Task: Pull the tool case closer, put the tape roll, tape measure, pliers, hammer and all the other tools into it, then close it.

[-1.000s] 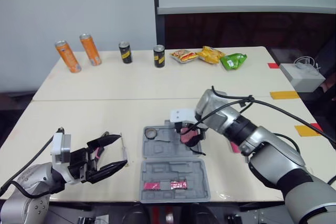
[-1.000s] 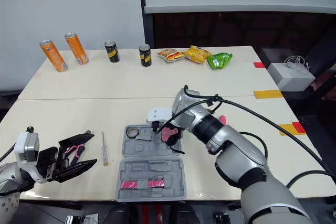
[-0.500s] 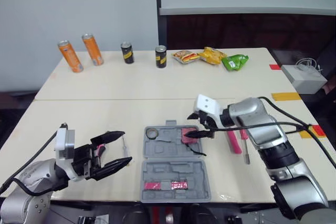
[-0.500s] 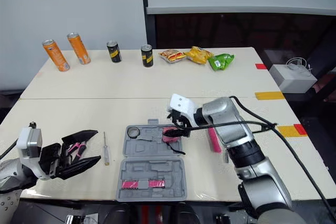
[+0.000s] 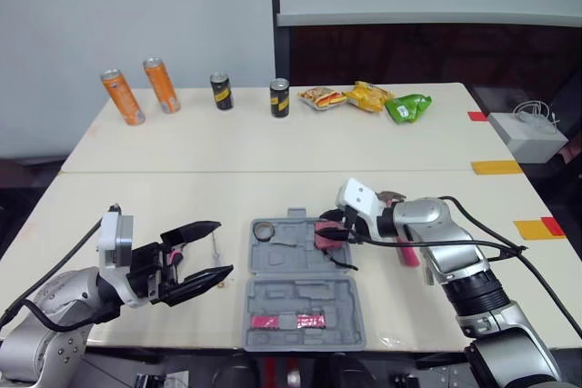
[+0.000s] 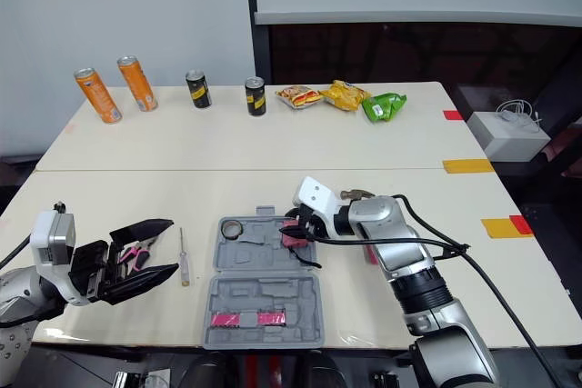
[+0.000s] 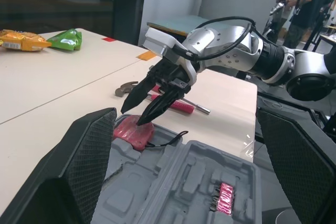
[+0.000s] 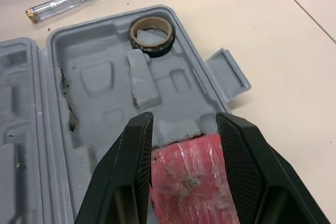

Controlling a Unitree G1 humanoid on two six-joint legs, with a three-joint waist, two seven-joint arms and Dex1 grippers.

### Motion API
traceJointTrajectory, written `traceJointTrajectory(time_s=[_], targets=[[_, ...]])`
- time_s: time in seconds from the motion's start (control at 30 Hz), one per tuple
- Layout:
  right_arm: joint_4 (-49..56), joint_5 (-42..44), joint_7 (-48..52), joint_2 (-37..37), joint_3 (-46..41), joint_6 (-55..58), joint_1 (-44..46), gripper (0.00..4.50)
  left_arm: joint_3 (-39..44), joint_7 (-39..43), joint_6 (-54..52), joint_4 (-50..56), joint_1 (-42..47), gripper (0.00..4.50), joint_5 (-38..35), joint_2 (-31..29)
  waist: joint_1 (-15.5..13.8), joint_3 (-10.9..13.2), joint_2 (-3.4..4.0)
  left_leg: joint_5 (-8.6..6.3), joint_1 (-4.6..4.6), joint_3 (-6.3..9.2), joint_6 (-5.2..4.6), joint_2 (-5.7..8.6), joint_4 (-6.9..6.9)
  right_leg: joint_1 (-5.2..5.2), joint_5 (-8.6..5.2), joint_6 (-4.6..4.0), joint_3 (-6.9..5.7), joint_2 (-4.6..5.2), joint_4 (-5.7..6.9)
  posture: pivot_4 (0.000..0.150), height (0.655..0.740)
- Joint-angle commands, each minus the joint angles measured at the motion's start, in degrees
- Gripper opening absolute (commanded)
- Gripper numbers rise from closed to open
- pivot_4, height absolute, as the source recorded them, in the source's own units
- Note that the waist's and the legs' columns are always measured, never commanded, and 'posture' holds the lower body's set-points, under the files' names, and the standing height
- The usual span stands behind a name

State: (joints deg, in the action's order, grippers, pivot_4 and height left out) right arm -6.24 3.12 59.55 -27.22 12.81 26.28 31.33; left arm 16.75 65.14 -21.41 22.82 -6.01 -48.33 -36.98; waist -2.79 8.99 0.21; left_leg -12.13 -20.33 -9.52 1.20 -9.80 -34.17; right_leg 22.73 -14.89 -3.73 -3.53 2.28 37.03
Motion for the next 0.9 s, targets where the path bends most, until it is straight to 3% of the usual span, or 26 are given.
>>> traceJointTrajectory(time_s=[0.03,0.4,0.53,0.6,0.67,0.8,0.9], targets=[[-1.50,1.77,-2.37,0.96,-2.33,-4.09,-1.71,1.98,1.67,-0.63,0.41,1.89,-0.11,4.50,-0.87,-0.52,0.02,0.00,0.00,0.00,0.00,0.00,0.00,0.00,0.00,0.00,0.00,0.00,0.00,0.00,0.00,0.150,0.7400],[-17.21,-0.27,-11.98,6.96,-1.85,-8.52,-8.21,1.98,0.63,-3.04,1.30,0.65,0.23,4.50,0.35,1.08,0.16,-0.49,-0.28,-0.01,0.15,0.00,0.01,0.00,0.02,-0.15,-0.01,-0.02,0.00,-0.01,-0.04,0.150,0.7400],[-23.09,-2.31,-13.65,8.10,0.45,-9.83,-10.33,1.98,0.40,-2.85,1.67,0.15,-0.26,4.50,0.85,1.29,0.29,-1.16,-0.56,-0.07,0.48,0.00,0.12,-0.08,0.06,-0.49,-0.04,-0.06,0.00,-0.08,-0.14,0.150,0.7400],[-24.70,-2.34,-14.77,8.73,0.24,-10.76,-11.14,1.98,0.64,-2.44,1.83,-0.30,-0.62,4.50,0.94,1.14,0.25,-1.31,-0.40,-0.21,1.14,-0.01,0.34,-0.20,0.11,-1.16,-0.11,-0.11,0.00,-0.21,-0.40,0.150,0.7400],[-25.13,-2.22,-15.22,8.79,-0.11,-12.72,-11.77,1.98,0.89,-1.99,1.99,-0.80,-0.95,4.50,1.02,1.00,0.10,-1.79,-0.73,-0.58,1.50,-0.02,0.92,-0.22,0.18,-1.47,-0.33,-0.09,0.01,-0.23,-0.46,0.150,0.7400],[-21.61,4.65,-15.61,11.17,-7.40,-24.83,-12.79,1.98,1.18,-1.23,2.67,-1.76,-2.09,4.50,1.32,1.30,-0.16,-1.85,-0.86,-0.81,1.99,-0.03,0.96,-0.24,0.19,-2.09,-0.47,-0.01,0.02,-0.26,-0.64,0.150,0.7400],[-18.15,8.11,-15.70,11.19,-11.60,-27.06,-12.64,1.98,1.06,-1.49,3.86,-3.75,-2.82,4.50,1.86,2.81,-0.10,-1.57,-0.45,-0.86,1.79,-0.06,0.86,-0.19,0.17,-2.00,-0.45,0.01,0.07,-0.23,-0.77,0.150,0.7400]])
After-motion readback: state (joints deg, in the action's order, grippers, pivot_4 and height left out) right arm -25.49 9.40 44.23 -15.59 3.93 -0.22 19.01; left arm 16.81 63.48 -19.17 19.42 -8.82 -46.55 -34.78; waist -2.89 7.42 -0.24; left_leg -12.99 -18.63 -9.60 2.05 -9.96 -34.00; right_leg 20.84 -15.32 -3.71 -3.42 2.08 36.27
